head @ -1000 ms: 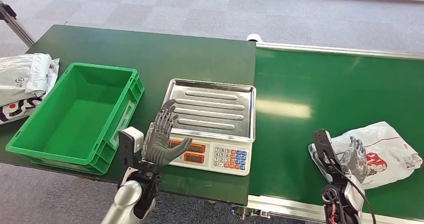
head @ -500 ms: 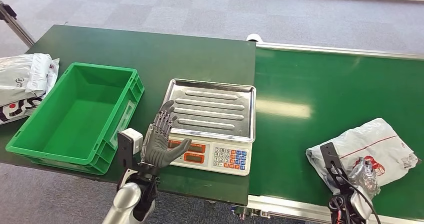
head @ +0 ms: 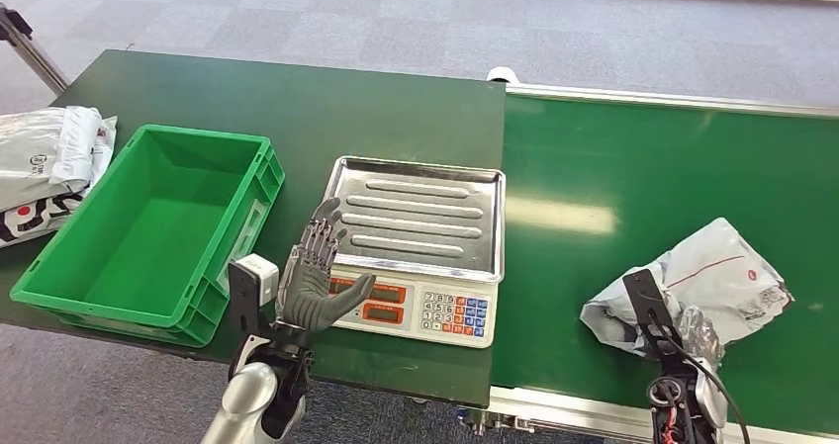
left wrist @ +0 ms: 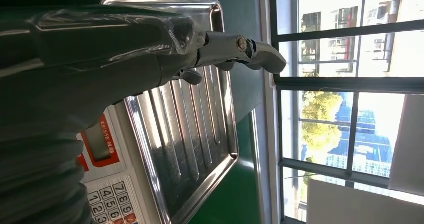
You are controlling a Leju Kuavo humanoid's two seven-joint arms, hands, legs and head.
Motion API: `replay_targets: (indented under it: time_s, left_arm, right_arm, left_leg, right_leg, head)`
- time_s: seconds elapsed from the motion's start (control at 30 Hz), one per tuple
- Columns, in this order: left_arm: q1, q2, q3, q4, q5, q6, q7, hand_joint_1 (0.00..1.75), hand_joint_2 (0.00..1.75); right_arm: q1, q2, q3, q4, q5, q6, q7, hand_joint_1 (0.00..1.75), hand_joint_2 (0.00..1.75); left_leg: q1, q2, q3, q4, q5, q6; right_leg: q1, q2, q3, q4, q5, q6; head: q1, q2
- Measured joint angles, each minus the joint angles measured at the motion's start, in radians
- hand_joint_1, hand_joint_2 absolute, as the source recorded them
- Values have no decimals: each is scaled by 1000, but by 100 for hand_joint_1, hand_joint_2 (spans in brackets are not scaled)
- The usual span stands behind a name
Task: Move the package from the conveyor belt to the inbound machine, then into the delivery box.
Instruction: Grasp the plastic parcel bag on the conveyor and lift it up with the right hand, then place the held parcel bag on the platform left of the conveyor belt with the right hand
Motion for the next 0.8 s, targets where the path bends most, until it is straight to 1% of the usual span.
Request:
replay_targets:
  time_s: [0.13,0.23,0.3,0.47,0.57,0.7,0.8]
  left_arm:
    - [2,0,2,-6,0,0,0,0,175]
    - [4,0,4,-10,1,1,-6,0,175]
    - [6,0,6,-13,0,12,-24,0,175]
    - [17,1,11,-14,-16,79,-103,0,175]
    - [15,3,10,-13,-17,109,-138,0,175]
    - [6,3,9,-13,-16,164,-178,0,175]
    - [-1,5,7,-14,-16,195,-198,0,175]
  right_arm:
    - [0,19,11,-35,-92,25,-97,175,175]
    - [1,32,35,-74,-191,45,-178,175,175]
    - [5,42,53,-106,-263,39,-241,175,175]
    - [40,65,76,-225,-432,-66,-417,175,175]
    - [73,73,79,-315,-495,-144,-508,175,175]
    - [123,82,94,-437,-500,-215,-591,175,175]
    - [155,86,131,-517,-465,-240,-623,175,175]
  left_leg:
    - [0,0,0,0,0,0]
    - [0,0,0,0,0,0]
    - [0,0,0,0,0,0]
    - [0,0,0,0,0,0]
    - [0,0,0,0,0,0]
    - [0,0,0,0,0,0]
    - [0,0,0,0,0,0]
  right_leg:
    - [0,0,0,0,0,0]
    - [0,0,0,0,0,0]
    - [0,0,0,0,0,0]
    - [0,-1,0,0,0,0]
    - [0,0,0,0,0,0]
    - [0,0,0,0,0,0]
    - [0,0,0,0,0,0]
  head:
    - [0,0]
    - [0,0]
    - [0,0]
    - [0,0]
    - [0,0]
    - [0,0]
    - [0,0]
